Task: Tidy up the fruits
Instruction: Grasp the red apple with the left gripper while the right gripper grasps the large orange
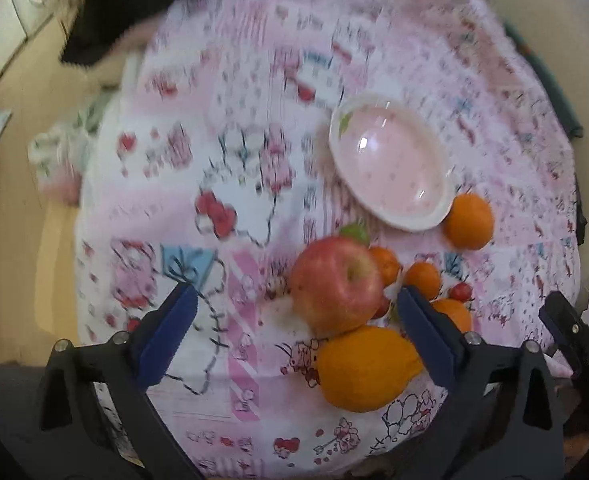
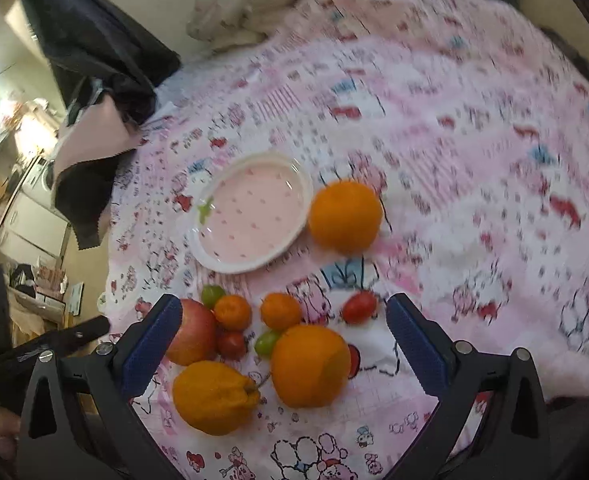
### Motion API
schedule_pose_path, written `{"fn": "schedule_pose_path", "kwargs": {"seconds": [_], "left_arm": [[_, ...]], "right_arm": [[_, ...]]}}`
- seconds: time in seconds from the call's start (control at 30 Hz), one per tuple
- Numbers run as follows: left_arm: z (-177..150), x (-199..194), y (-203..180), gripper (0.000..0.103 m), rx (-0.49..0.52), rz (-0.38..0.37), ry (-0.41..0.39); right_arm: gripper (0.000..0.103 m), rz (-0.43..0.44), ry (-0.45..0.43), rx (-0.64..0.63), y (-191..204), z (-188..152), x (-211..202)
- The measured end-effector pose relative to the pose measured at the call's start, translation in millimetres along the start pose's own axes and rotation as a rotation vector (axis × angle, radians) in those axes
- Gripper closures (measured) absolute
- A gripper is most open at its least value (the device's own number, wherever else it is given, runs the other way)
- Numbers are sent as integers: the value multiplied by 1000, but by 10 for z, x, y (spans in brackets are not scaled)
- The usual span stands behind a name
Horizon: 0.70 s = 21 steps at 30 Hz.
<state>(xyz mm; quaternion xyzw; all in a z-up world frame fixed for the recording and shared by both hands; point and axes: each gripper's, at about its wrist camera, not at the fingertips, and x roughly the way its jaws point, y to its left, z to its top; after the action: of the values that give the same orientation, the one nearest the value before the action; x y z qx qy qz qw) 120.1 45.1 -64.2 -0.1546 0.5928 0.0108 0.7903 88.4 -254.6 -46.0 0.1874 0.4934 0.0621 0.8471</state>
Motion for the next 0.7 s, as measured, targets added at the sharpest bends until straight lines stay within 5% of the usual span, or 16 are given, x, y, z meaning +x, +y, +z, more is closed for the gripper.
{"fn": "schedule_pose_path", "kwargs": {"seconds": [0.4,0.7], "left_arm": [[-85,823,-751,9,272,137,174],[-24,989,-712,21,256,161,182]], "right_arm": [[0,-15,46,111,-296,17,134],[0,-14,56,103,-273,19,158]]}}
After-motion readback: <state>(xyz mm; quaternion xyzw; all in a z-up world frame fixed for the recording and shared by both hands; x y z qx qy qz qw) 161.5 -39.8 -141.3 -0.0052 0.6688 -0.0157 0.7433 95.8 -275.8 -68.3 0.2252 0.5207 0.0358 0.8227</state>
